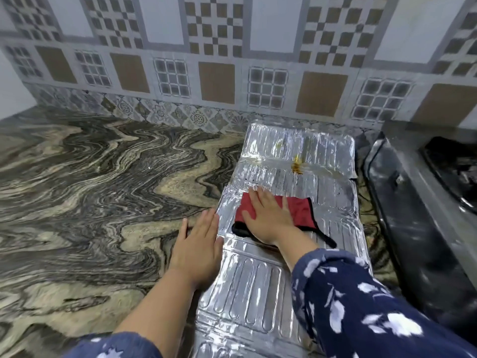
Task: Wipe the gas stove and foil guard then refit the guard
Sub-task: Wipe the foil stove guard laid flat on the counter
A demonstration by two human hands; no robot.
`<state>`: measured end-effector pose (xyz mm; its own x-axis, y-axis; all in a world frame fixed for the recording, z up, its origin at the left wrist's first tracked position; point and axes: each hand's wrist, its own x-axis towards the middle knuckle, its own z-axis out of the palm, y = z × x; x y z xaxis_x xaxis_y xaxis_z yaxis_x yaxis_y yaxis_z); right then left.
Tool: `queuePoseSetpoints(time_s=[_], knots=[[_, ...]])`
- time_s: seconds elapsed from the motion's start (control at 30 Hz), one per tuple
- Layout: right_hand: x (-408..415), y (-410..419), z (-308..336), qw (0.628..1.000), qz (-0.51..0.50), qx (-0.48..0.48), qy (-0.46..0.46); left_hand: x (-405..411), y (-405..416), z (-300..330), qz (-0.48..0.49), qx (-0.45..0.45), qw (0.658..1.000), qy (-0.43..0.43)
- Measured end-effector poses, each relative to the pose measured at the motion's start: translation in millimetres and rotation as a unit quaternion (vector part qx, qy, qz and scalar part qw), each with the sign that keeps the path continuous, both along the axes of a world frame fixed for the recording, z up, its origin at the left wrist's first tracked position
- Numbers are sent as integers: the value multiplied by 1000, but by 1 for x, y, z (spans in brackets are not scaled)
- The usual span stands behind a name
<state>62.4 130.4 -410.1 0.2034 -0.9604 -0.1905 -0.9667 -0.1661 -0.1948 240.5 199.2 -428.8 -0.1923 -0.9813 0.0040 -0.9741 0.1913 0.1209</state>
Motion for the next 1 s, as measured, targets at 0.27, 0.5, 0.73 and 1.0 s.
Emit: queuePoseSetpoints(time_s=[0.27, 0.5, 0.73, 1.0], knots=[[6, 51, 12, 995, -87, -39, -17, -1, 21, 10, 0, 35, 999, -21], [25, 62, 9, 991, -103, -7, -84, -13, -11, 14, 18, 51, 997, 48], [11, 48, 5, 988, 19, -30, -150, -11, -11, 2, 23, 4, 998, 54], [6, -22, -7, 994, 79, -77, 16, -11, -12, -3, 29, -11, 998, 49]])
